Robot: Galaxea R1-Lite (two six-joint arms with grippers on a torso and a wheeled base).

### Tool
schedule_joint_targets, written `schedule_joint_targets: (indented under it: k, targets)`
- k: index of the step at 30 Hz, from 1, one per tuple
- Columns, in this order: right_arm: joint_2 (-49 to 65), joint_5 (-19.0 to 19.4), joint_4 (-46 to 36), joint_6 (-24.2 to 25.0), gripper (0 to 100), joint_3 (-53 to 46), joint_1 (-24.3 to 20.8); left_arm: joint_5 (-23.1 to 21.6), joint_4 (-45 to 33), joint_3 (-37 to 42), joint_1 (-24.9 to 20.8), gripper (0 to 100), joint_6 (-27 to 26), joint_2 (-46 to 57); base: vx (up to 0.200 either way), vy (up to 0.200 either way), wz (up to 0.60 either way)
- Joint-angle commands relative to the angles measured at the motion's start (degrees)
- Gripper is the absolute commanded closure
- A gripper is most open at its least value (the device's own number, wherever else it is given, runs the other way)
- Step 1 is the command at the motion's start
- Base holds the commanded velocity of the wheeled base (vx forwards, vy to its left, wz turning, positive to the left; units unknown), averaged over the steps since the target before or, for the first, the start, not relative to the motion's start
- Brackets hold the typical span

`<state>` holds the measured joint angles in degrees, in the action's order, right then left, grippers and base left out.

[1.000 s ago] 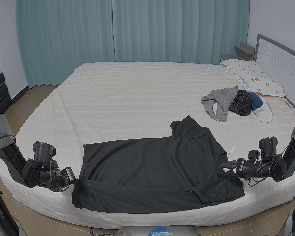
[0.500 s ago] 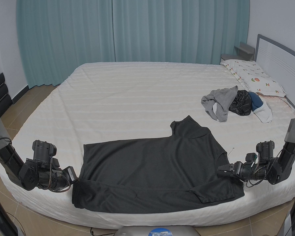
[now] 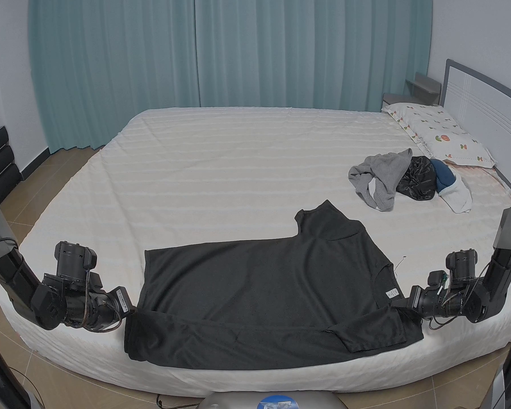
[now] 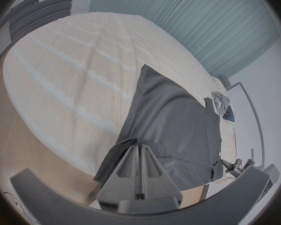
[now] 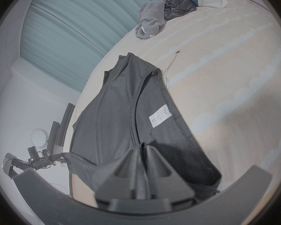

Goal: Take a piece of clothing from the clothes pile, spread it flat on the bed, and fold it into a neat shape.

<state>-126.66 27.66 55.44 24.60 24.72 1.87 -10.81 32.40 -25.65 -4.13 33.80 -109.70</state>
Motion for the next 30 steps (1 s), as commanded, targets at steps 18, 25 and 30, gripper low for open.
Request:
schedule_joint_targets:
  k: [18, 25, 30]
  targets:
    - [13.9, 2.22, 0.9, 0.54, 100, -6.79, 3.32, 3.17, -1.03, 0.51, 0.27, 100, -0.14, 4.94, 0.0, 0.0, 0.0]
    - [14.6, 2.31, 0.9, 0.62, 100, -7.06, 4.02, 3.34, -8.85, -1.6, 0.7, 100, -0.67, 8.98, 0.0, 0.0, 0.0]
    - [14.51, 2.22, 0.9, 0.71, 100, -6.7, 4.2, 3.61, -10.96, -1.68, 0.88, 100, -1.81, 10.65, 0.0, 0.0, 0.0]
